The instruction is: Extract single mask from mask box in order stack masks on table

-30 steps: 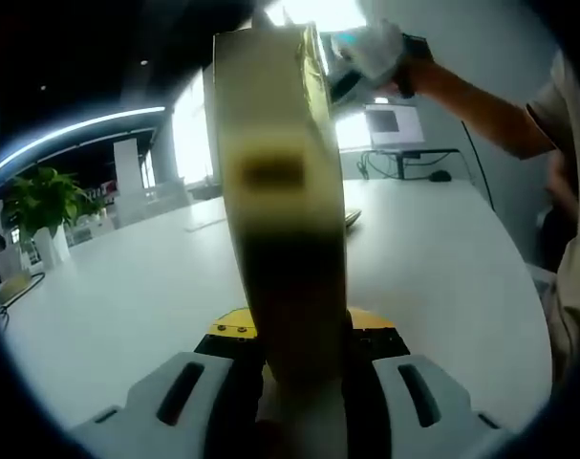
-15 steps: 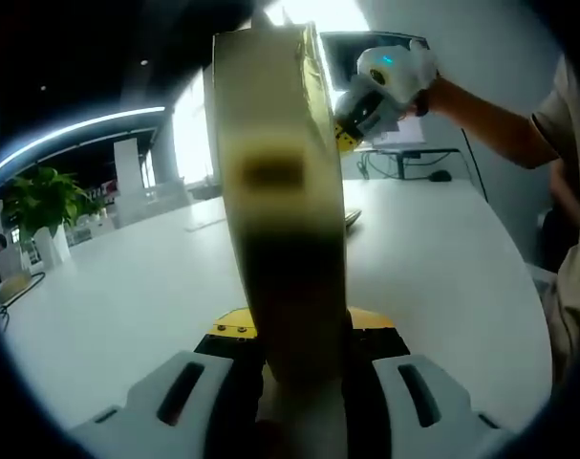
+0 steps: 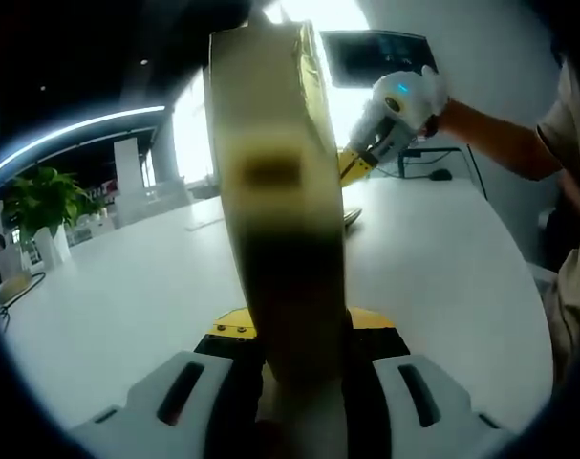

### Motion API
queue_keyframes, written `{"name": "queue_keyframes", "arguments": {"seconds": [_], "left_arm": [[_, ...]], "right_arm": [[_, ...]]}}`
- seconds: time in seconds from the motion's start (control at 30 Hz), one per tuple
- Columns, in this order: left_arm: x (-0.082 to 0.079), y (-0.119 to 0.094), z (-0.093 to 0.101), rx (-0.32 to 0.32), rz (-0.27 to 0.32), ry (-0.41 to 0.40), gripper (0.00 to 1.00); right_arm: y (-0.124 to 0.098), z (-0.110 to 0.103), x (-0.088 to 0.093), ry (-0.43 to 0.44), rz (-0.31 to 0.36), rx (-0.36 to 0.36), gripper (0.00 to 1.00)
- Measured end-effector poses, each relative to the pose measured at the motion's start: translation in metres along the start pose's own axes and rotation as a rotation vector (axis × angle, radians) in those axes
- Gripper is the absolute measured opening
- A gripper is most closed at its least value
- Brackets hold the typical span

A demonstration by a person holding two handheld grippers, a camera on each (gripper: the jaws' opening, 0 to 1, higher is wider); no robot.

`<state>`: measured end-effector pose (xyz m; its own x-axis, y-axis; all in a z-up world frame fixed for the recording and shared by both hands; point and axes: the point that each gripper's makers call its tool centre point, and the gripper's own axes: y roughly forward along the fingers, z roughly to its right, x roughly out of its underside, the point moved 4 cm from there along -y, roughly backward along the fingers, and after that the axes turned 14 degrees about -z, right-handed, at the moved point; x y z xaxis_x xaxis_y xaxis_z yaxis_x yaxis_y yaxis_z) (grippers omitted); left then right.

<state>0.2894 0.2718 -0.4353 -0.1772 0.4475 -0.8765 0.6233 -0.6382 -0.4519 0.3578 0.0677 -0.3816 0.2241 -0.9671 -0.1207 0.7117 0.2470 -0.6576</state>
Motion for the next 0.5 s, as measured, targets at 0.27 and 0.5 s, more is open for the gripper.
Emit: {"name": "queue_keyframes", "arguments": {"seconds": [0.27,0.5], "left_arm": [[0.001,0.001,-0.002,0.002,-0.001,-0.002,0.22],[0.001,0.001,-0.001,0.002,-0.002,-0.003,0.22]], "right_arm": [[0.008,-0.007,0.008,0.002,0.000,-0.027,0.00],[0.012,-0.013,0.010,-0.020,-0.002,-0.039,0.00]]}}
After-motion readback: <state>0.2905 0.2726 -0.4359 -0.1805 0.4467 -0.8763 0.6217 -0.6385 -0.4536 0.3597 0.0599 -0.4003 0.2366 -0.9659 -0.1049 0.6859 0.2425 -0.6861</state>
